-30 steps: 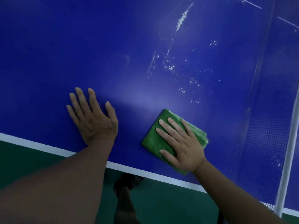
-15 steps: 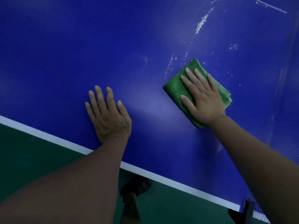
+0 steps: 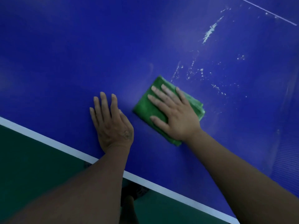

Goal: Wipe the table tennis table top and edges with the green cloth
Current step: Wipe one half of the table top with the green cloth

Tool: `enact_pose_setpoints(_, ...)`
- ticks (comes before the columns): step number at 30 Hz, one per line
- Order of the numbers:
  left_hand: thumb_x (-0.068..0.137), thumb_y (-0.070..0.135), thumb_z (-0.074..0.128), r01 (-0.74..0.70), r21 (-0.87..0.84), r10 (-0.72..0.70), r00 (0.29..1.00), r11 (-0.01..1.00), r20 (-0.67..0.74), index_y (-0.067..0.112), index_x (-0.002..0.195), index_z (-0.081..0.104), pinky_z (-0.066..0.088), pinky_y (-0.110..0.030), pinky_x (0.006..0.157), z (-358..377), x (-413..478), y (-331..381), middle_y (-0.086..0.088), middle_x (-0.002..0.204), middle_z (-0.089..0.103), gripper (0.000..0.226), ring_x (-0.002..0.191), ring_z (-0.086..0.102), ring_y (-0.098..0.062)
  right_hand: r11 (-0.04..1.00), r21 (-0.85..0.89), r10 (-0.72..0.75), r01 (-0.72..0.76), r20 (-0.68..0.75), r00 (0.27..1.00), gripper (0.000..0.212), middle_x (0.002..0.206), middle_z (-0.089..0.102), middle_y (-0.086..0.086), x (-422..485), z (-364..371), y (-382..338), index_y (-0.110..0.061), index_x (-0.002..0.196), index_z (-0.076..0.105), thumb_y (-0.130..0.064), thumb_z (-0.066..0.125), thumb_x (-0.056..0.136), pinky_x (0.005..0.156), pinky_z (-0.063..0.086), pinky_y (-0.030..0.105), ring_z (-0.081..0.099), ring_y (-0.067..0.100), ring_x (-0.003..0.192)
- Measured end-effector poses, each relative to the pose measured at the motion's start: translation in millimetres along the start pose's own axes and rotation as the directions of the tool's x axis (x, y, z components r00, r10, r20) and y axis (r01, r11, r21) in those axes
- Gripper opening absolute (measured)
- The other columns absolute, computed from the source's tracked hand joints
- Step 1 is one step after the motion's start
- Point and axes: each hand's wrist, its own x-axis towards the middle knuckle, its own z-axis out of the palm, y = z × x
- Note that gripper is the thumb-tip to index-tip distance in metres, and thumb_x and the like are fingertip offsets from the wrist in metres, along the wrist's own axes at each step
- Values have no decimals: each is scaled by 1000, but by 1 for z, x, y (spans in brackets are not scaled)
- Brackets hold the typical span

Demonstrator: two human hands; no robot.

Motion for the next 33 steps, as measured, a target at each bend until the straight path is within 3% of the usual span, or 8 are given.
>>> enact_pose_setpoints(6,111,22,35,5,-17,-6,1000,1000,-6,11,164,43,15,-57,134,-2,1,1,-15,176,27,54,166,18,-36,948,-30,313,-316,-70,947,69,180,21,-10,70,-6,33,-33,170,34,-66,35,108,136,7,51,14,16,168)
enact_pose_setpoints(10,111,22,34,3,-7,-3,1000,1000,4,11,164,42,15,-57,134,-2,0,1,-15,177,27,55,166,18,-36,897,-41,434,-440,-105,895,72,181,18,-4,73,0,16,-29,171,31,-66,28,109,135,5,56,12,21,169)
enact_pose_setpoints(12,111,22,35,2,-5,-2,1000,1000,4,11,164,42,15,-57,134,-1,-1,0,-15,177,26,55,166,18,-36,898,-62,425,-435,-130,896,69,182,17,0,58,6,-8,-31,171,31,-64,30,110,134,8,60,13,25,169)
enact_pose_setpoints(16,111,21,36,0,2,0,1000,1000,-13,10,164,42,16,-58,134,1,1,0,-15,176,28,55,166,19,-36,959,-83,261,-270,-107,959,65,181,19,0,36,23,-59,-31,170,35,-61,33,113,131,12,66,13,27,169)
enact_pose_setpoints(18,111,22,35,0,2,0,1000,1000,-12,10,163,42,16,-57,134,1,1,-1,-15,176,28,55,166,19,-36,959,-65,269,-276,-104,958,64,181,21,-2,48,28,-70,-32,169,36,-61,35,112,131,10,66,14,26,168)
enact_pose_setpoints(24,110,21,37,1,1,-1,1000,1000,-16,11,163,44,18,-58,133,2,2,0,-14,176,29,55,166,19,-34,975,-26,216,-221,-124,968,65,179,27,-7,115,17,-18,-36,166,42,-65,36,109,133,11,61,22,23,167)
enact_pose_setpoints(29,110,21,37,1,14,-1,1000,1000,12,10,164,41,17,-58,134,3,2,-2,-14,177,26,56,167,16,-34,885,-19,459,-465,-125,880,67,181,18,-10,151,-6,68,-38,169,33,-67,30,108,135,4,57,12,20,168)
enact_pose_setpoints(33,110,24,35,3,14,-4,999,1000,41,11,166,37,17,-59,134,3,2,-1,-14,178,22,57,167,13,-33,823,0,563,-568,-132,816,67,182,16,-8,153,-8,61,-37,170,32,-65,29,110,135,2,57,9,21,169)
